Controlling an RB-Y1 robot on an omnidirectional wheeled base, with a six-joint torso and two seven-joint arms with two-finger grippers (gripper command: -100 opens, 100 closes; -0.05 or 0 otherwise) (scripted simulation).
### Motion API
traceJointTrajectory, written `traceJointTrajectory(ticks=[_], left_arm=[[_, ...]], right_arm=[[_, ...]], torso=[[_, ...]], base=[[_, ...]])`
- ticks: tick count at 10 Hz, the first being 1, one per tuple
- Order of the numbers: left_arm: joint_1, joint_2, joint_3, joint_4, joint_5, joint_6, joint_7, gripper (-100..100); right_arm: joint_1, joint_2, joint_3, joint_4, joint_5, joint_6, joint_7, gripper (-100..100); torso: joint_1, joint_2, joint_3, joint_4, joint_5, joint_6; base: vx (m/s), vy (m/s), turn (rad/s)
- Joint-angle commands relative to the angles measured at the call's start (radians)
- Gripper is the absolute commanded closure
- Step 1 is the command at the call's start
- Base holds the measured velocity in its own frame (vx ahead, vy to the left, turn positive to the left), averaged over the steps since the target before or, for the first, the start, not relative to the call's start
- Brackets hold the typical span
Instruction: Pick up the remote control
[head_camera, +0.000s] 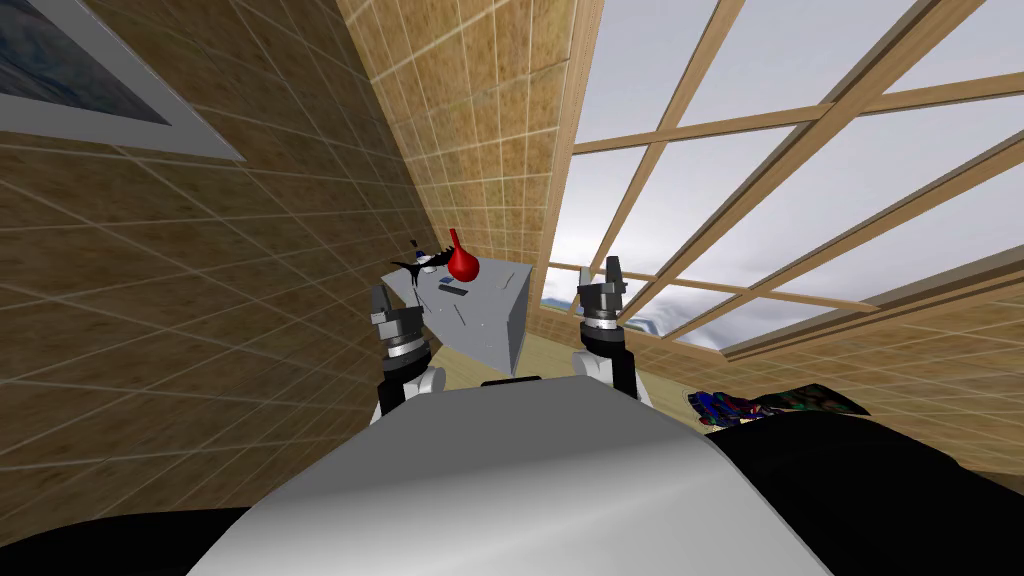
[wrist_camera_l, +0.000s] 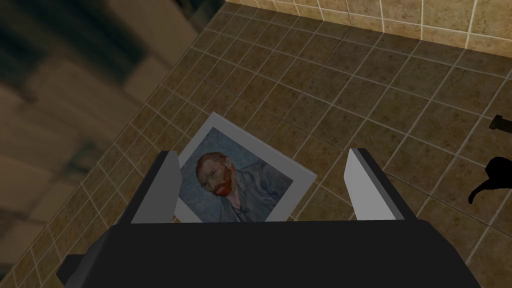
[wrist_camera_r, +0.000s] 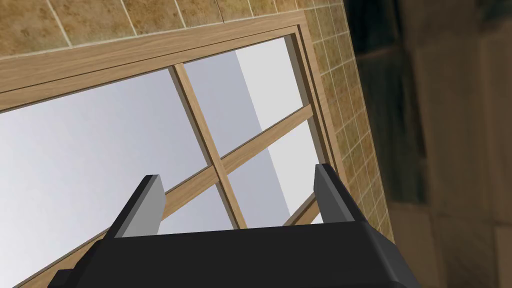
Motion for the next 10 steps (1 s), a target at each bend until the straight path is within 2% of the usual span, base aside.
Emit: traceJointTrajectory(ticks=[1,5,6,8,9,10], left_arm=[[0.0,0.0,0.0,0.0,0.0,0.0,0.0,0],[0.0,0.0,0.0,0.0,0.0,0.0,0.0,0],[0.0,0.0,0.0,0.0,0.0,0.0,0.0,0],[0.0,0.0,0.0,0.0,0.0,0.0,0.0,0],[0.0,0.0,0.0,0.0,0.0,0.0,0.0,0],[0.0,0.0,0.0,0.0,0.0,0.0,0.0,0]], right_arm=[[-0.019,-0.047,0.012,0.026,0.008,-0.013,0.029,-100],[-0.07,-0.164,0.053,0.113,0.037,-0.06,0.131,-100],[-0.07,-0.178,0.053,0.113,0.037,-0.06,0.132,-100],[-0.1,-0.247,0.08,0.175,0.057,-0.095,0.196,-100],[-0.1,-0.271,0.08,0.177,0.057,-0.095,0.206,-100],[-0.115,-0.301,0.095,0.213,0.067,-0.114,0.248,-100]], torso=[[0.0,0.0,0.0,0.0,0.0,0.0],[0.001,0.004,0.002,0.001,0.0,0.0],[0.001,0.005,0.003,0.001,0.0,0.0],[0.0,0.004,0.002,0.001,0.0,0.0],[0.0,0.004,0.002,0.001,0.0,0.0],[0.0,0.004,0.002,0.001,0.0,0.0]], base=[[-0.03,-0.002,0.029],[-0.068,0.009,0.053],[-0.057,0.014,0.019],[-0.059,0.004,0.075],[-0.055,0.009,0.036],[-0.051,0.016,0.064]])
